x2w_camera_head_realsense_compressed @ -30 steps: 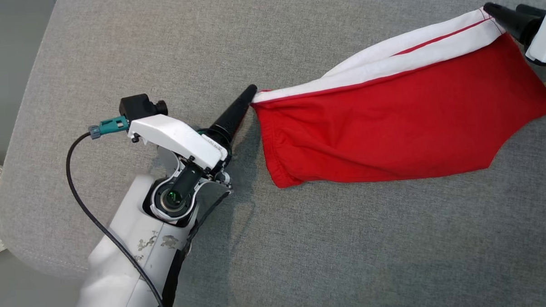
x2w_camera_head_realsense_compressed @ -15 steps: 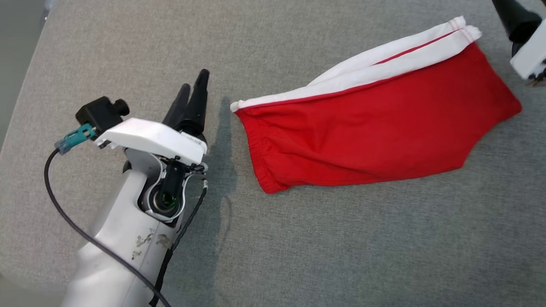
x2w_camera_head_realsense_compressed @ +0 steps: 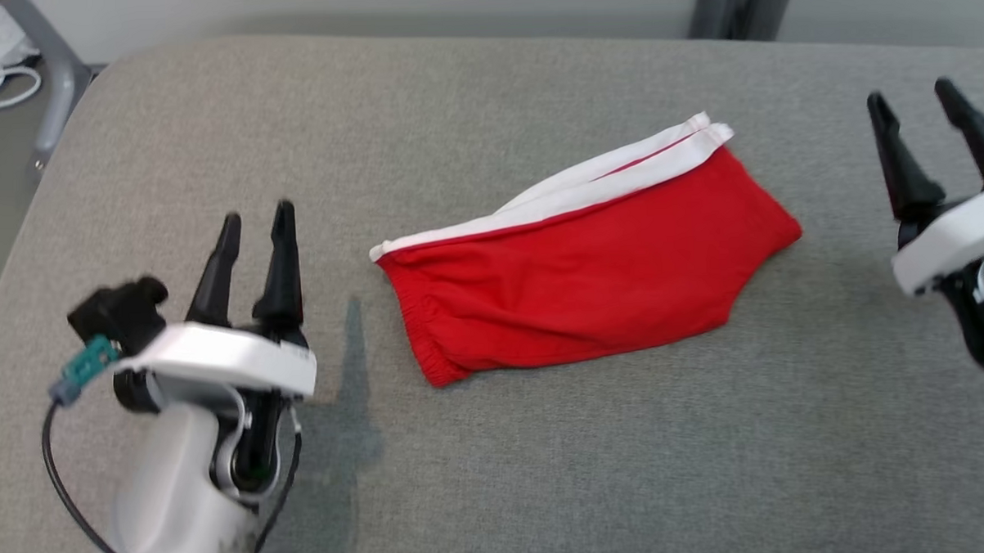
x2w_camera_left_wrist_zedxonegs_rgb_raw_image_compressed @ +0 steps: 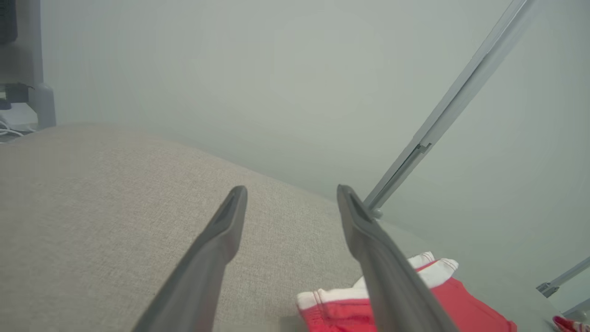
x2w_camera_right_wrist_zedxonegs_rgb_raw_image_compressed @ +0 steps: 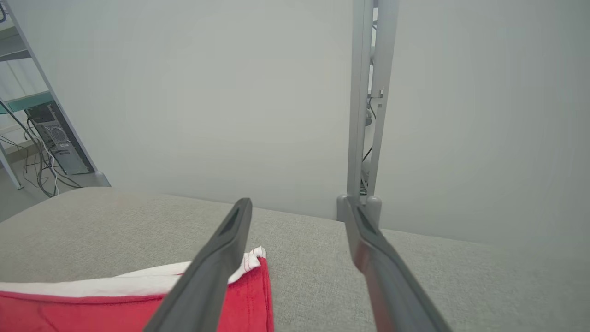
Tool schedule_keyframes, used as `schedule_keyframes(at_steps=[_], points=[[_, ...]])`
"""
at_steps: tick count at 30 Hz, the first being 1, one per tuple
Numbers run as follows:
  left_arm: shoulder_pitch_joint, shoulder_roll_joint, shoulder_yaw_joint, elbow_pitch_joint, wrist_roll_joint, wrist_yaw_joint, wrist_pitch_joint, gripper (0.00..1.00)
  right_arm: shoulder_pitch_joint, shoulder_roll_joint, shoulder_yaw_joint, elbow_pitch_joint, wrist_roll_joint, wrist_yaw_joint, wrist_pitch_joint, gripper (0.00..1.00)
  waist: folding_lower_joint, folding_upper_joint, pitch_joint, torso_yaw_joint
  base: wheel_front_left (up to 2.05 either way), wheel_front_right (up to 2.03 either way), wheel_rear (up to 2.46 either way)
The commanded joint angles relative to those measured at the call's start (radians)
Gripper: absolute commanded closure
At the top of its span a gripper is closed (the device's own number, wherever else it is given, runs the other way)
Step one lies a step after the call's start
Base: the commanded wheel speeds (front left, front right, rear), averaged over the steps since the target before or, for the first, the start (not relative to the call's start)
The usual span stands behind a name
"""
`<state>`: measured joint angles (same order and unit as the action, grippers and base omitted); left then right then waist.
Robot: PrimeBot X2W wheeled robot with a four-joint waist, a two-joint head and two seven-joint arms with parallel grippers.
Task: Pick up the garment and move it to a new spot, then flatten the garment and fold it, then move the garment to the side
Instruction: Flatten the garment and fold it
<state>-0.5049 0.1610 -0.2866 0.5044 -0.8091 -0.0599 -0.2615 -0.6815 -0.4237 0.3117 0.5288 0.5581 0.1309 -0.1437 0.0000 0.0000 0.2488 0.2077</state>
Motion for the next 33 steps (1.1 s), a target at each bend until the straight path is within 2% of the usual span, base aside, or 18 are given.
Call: schedule_keyframes(at_steps=[1, 9, 19, 25, 29, 33], points=[[0.059, -0.003, 0.039, -0.046, 0.083, 0.009, -0.003, 0.00, 0.050, 0.010, -0.007, -0.002, -0.018, -0.001, -0.024, 0.00, 0.0000, 0.0000, -0.049, -0.038, 0.00, 0.00, 0.00], [0.260, -0.052, 0.156, -0.160, 0.321, -0.002, -0.004, 0.00, 0.214, 0.073, -0.071, -0.043, -0.088, -0.001, -0.078, 0.00, 0.0000, 0.0000, -0.125, -0.087, 0.00, 0.00, 0.00], [0.411, -0.092, 0.207, -0.196, 0.470, -0.019, -0.004, 0.00, 0.400, 0.154, -0.170, -0.113, -0.219, -0.001, -0.116, 0.00, 0.0000, 0.0000, -0.185, -0.114, 0.00, 0.00, 0.00], [0.472, -0.105, 0.233, -0.220, 0.503, -0.026, -0.004, 0.00, 0.508, 0.228, -0.253, -0.164, -0.317, -0.001, -0.123, 0.00, 0.0000, 0.0000, -0.203, -0.114, 0.00, 0.00, 0.00], [0.496, -0.108, 0.217, -0.234, 0.500, -0.027, -0.004, 0.00, 0.553, 0.273, -0.288, -0.195, -0.362, -0.001, -0.123, 0.00, 0.0000, 0.0000, -0.207, -0.110, 0.00, 0.00, 0.00], [0.507, -0.107, 0.191, -0.243, 0.478, -0.011, -0.004, 0.00, 0.577, 0.296, -0.298, -0.210, -0.391, -0.001, -0.123, 0.00, 0.0000, 0.0000, -0.211, -0.106, 0.00, 0.00, 0.00]])
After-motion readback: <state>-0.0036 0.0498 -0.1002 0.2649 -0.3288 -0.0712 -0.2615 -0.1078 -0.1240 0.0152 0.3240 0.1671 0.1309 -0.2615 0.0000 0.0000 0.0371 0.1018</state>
